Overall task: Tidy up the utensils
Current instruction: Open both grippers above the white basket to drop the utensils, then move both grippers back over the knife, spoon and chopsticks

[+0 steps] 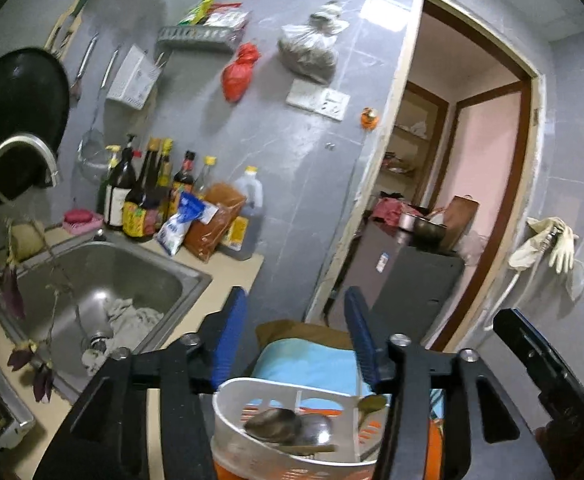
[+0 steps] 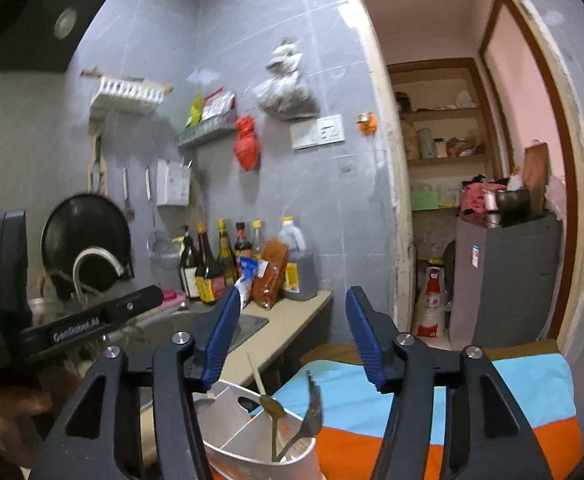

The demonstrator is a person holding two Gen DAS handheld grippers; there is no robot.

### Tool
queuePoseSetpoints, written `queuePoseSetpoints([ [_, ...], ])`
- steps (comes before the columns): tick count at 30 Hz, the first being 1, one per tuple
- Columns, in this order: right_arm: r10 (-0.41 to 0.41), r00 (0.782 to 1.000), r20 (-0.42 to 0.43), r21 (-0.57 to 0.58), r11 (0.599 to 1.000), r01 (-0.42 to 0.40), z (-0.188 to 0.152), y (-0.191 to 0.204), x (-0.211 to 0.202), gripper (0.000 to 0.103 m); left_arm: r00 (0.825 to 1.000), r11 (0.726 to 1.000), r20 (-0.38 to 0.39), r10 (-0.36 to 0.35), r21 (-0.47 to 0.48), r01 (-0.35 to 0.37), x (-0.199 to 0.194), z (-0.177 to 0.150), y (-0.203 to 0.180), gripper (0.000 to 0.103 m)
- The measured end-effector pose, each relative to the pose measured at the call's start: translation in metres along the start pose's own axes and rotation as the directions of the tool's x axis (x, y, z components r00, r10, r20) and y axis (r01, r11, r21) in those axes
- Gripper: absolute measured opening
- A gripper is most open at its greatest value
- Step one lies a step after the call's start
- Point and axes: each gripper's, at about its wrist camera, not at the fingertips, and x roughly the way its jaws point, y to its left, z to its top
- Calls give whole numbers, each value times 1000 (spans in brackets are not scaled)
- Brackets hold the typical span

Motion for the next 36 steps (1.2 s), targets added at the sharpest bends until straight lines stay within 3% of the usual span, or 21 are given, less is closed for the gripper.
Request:
queuePoseSetpoints([
  [4, -35, 999, 2, 56, 998, 35, 12, -19, -17, 88, 999, 999, 17, -38, 38, 38, -12, 7, -23, 73],
  [7, -71, 997, 6, 91, 993, 70, 15, -40, -34, 103, 999, 997, 21, -47, 70, 45, -17, 7, -43, 85],
  [15, -204, 979, -2, 77, 976, 204, 12, -91, -78, 103, 999, 978, 22, -24, 206, 19, -15, -19, -102, 99],
  [27, -355, 934, -46, 38, 934, 356, -1, -149, -145, 103, 984, 928, -58, -170, 326, 180, -2, -71, -186, 99],
  [32, -383, 920, -84, 50, 920, 388, -18, -179, -158, 103, 971, 912, -141, -193, 339, 231, 13, -97, -210, 99],
  [36, -400, 907, -134, 84, 907, 412, -36, -204, -160, 103, 945, 875, -248, -215, 381, 299, 29, -126, -234, 99],
])
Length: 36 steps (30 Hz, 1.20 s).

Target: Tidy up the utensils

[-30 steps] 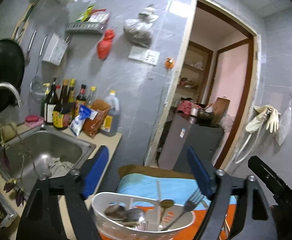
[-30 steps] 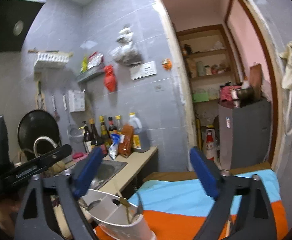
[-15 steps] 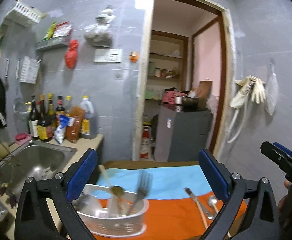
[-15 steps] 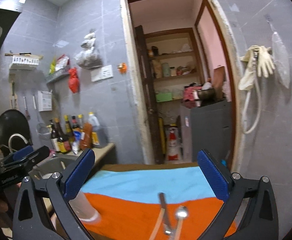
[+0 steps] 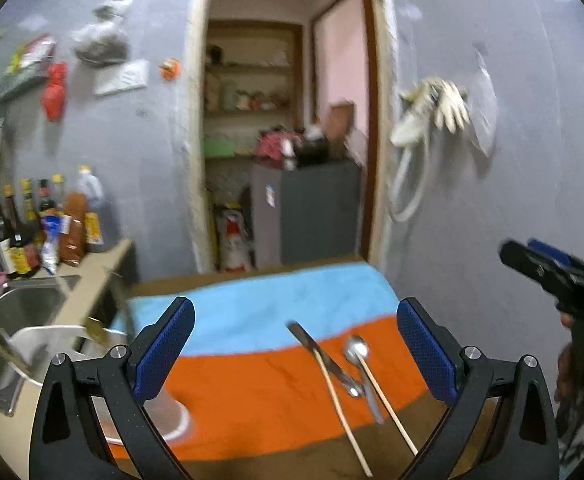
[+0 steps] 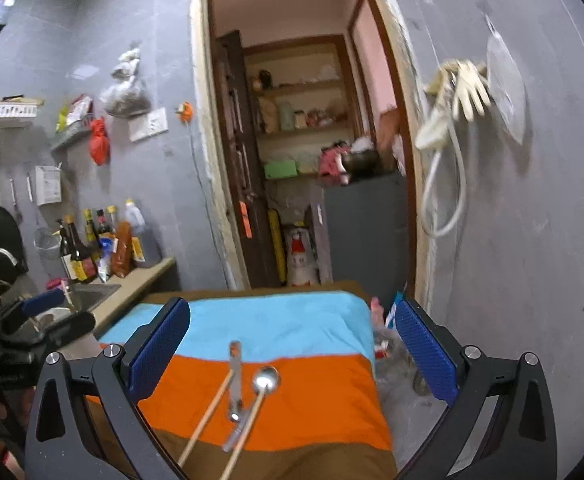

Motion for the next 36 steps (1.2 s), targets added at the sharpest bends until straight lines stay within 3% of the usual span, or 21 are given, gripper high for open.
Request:
queuePoseSetpoints([
  [4, -23, 999, -47, 7, 1000, 23, -13, -20, 14, 103, 995, 999, -95, -33, 0, 34, 28, -21, -15, 99],
  [9, 7, 993, -117, 19, 1000, -5, -27, -32, 37, 101, 974, 999, -225, -31, -38, 23, 66, -41, -17, 99],
  [16, 86, 946, -313, 90, 994, -61, -57, -40, 89, 64, 923, 994, -384, -22, -110, -23, 110, -59, -8, 99],
  [20, 120, 926, -358, 122, 989, -81, -65, -40, 105, 59, 901, 997, -432, -30, -73, -2, 127, -65, -9, 98],
  [23, 141, 907, -396, 99, 989, -111, -70, -34, 120, 51, 887, 999, -461, -36, -52, 13, 140, -70, -11, 85],
  [25, 165, 890, -424, 92, 986, -139, -73, -30, 130, 49, 870, 998, -491, -48, -56, 24, 150, -74, -10, 64],
  [27, 185, 873, -451, 89, 983, -162, -77, -28, 140, 47, 852, 997, -519, -61, -65, 32, 159, -78, -9, 52],
  [31, 222, 837, -500, 96, 975, -201, -81, -25, 158, 44, 842, 999, -538, -51, -39, 35, 168, -82, -12, 44],
  [36, 267, 789, -553, 135, 963, -231, -83, -25, 184, 44, 836, 998, -546, -58, -40, 44, 173, -81, -9, 43],
])
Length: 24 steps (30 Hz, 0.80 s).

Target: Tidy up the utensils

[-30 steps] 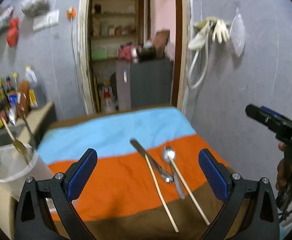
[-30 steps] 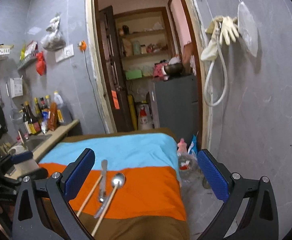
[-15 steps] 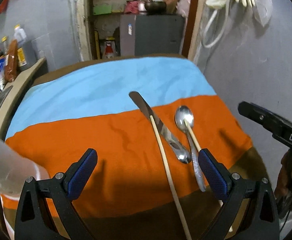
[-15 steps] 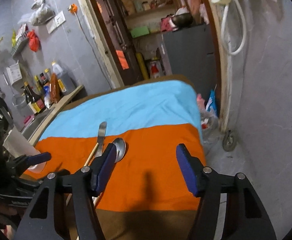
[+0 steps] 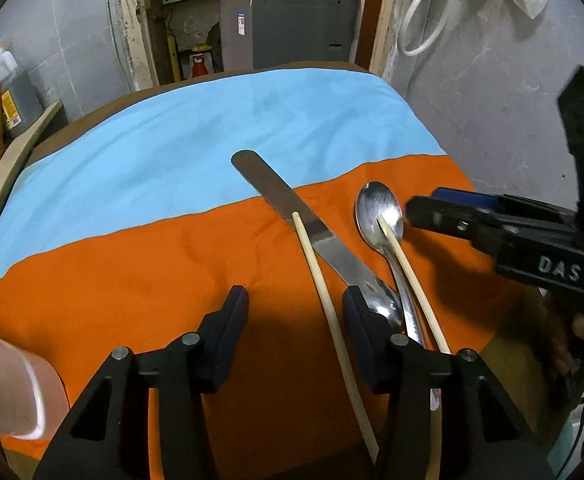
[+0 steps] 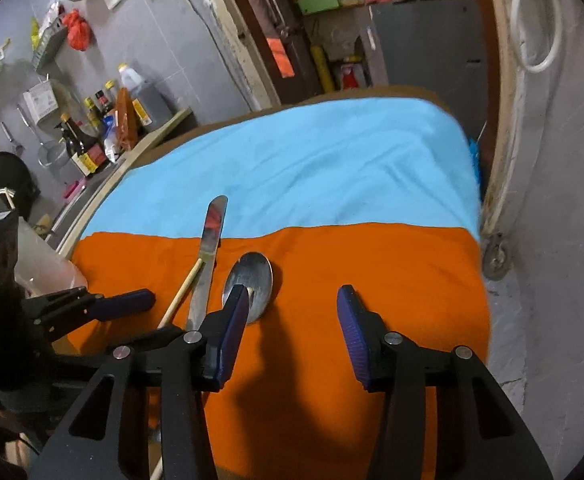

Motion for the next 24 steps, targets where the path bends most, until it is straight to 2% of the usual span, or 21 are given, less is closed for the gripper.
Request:
queuePoseSetpoints([
  [4, 67, 997, -34, -2, 998, -67, 9, -1, 13, 44, 1000, 1000, -12, 0, 5, 0, 1, 3, -1, 35],
  [7, 63, 996, -61, -31, 997, -65, 16, 3, 21, 38, 1000, 1000, -15, -13, 2, 13, 4, 5, -1, 29],
  [13, 43, 995, -90, -50, 998, -48, 27, 9, 27, 19, 999, 999, -23, -33, -19, 32, 5, 10, 2, 24],
  [14, 41, 994, -97, -53, 998, -46, 29, 11, 28, 13, 999, 999, -24, -40, -28, 39, 5, 10, 3, 22],
  [15, 36, 994, -106, -54, 998, -42, 29, 12, 29, 8, 998, 998, -24, -54, -44, 53, 4, 11, 6, 16],
  [17, 42, 992, -117, -24, 999, -45, 31, 10, 29, 5, 996, 993, -27, -87, -89, 84, 4, 13, 14, 6],
  [19, 68, 989, -129, 29, 997, -65, 32, 5, 29, 3, 991, 981, -26, -131, -150, 126, 2, 14, 23, 4],
  [21, 75, 990, -123, 55, 996, -68, 32, 4, 25, 2, 987, 969, -9, -161, -194, 156, -3, 11, 31, 2],
  [24, 58, 996, -70, 42, 998, -55, 30, 11, 8, 1, 982, 959, 82, -169, -216, 183, -24, 4, 37, 2],
])
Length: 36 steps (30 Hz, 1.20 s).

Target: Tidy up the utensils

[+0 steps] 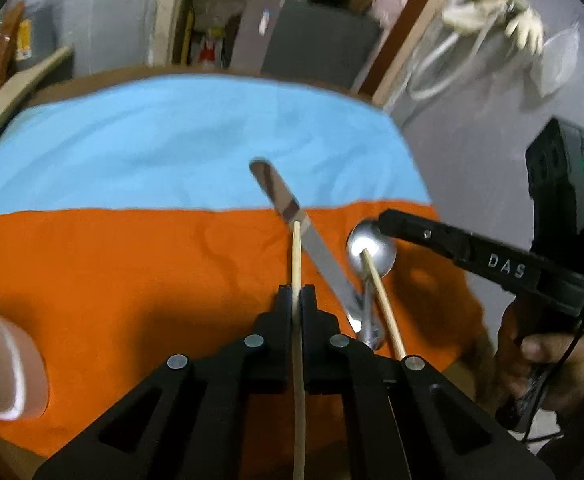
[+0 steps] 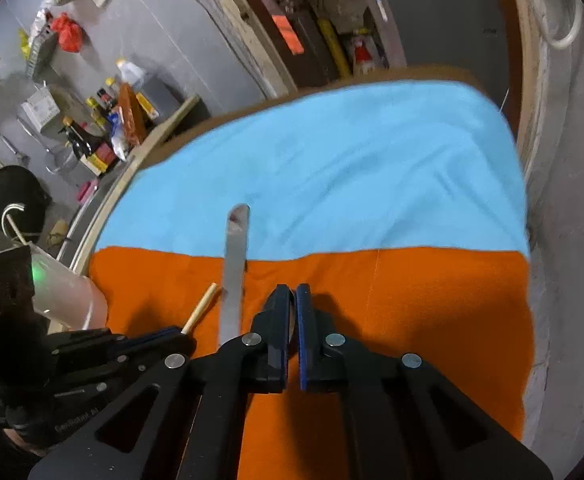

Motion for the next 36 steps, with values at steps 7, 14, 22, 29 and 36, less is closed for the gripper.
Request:
queuePoseSetpoints([
  [7, -65, 987, 146, -101, 992, 80, -11, 36, -34, 1, 985, 1000, 171, -12, 0, 13, -48, -15, -5, 2],
  [14, -68, 996, 54, 19, 998, 67, -16, 7, -10, 8, 994, 1000, 108, 22, -23, -20, -38, -20, -1, 2],
  [22, 2, 1000, -16, 32, 1000, -2, -13, -4, 12, 27, 996, 993, 67, 54, -108, -46, -21, -24, 14, 2],
  [29, 30, 999, -32, 93, 995, -27, -6, -12, 21, 7, 996, 991, 63, 66, -121, -58, -22, -25, 16, 2],
  [36, 45, 997, 58, 145, 988, -53, -17, -9, 2, 2, 990, 997, 133, 42, -72, -32, -40, -23, 6, 2],
])
